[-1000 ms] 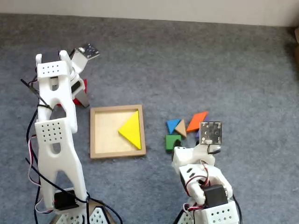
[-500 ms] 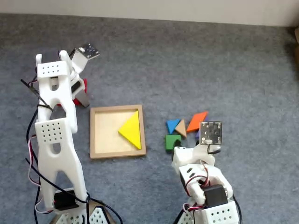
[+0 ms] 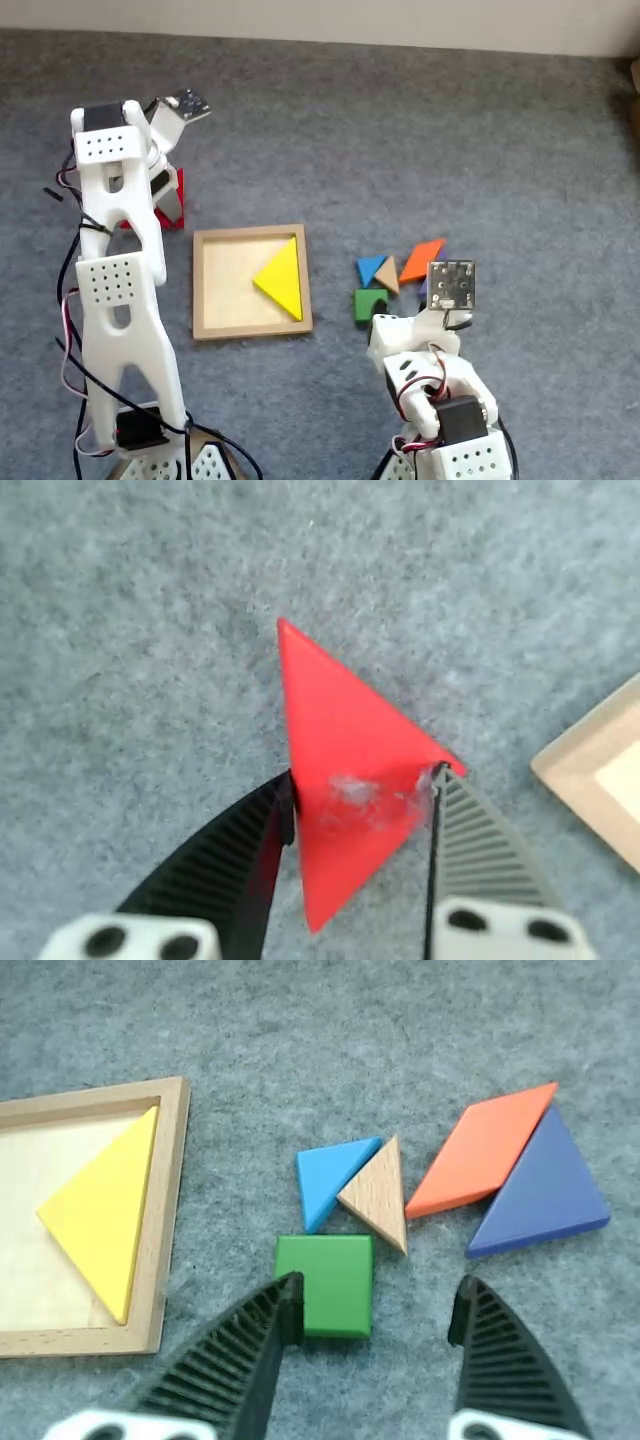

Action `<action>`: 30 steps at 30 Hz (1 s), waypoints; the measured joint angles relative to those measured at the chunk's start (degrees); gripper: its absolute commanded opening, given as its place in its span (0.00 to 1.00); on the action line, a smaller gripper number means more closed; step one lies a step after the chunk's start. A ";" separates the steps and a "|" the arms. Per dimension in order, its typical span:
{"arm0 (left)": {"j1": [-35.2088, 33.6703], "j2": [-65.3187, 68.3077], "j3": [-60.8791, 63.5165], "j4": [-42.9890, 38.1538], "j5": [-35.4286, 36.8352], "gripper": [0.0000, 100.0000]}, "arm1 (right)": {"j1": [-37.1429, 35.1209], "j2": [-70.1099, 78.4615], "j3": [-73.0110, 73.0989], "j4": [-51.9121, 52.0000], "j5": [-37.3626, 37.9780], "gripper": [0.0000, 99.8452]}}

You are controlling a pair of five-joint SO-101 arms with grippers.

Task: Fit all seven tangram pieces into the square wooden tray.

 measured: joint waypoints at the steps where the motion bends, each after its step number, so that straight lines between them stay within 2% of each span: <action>1: 0.00 0.00 -0.09 0.00 0.62 0.21 | 0.00 0.00 0.00 0.00 0.00 0.24; 5: -0.09 0.00 -0.09 0.00 1.49 0.22 | 0.00 0.00 0.00 0.00 0.00 0.24; 10: -0.09 0.26 -0.09 0.00 2.81 0.31 | 0.00 0.00 0.00 0.00 0.00 0.24; 13: -0.09 1.05 0.00 0.00 6.51 0.32 | 0.00 0.00 0.00 0.00 0.00 0.24; 22: -0.09 2.02 0.00 -0.70 7.38 0.32 | 0.18 0.00 0.00 0.00 0.00 0.24; 24: -0.09 3.52 -0.09 -1.32 7.47 0.31 | 0.18 0.00 0.00 0.00 0.00 0.24; 30: 0.00 7.03 -1.58 -2.64 7.56 0.20 | 0.18 0.00 0.00 0.00 0.00 0.24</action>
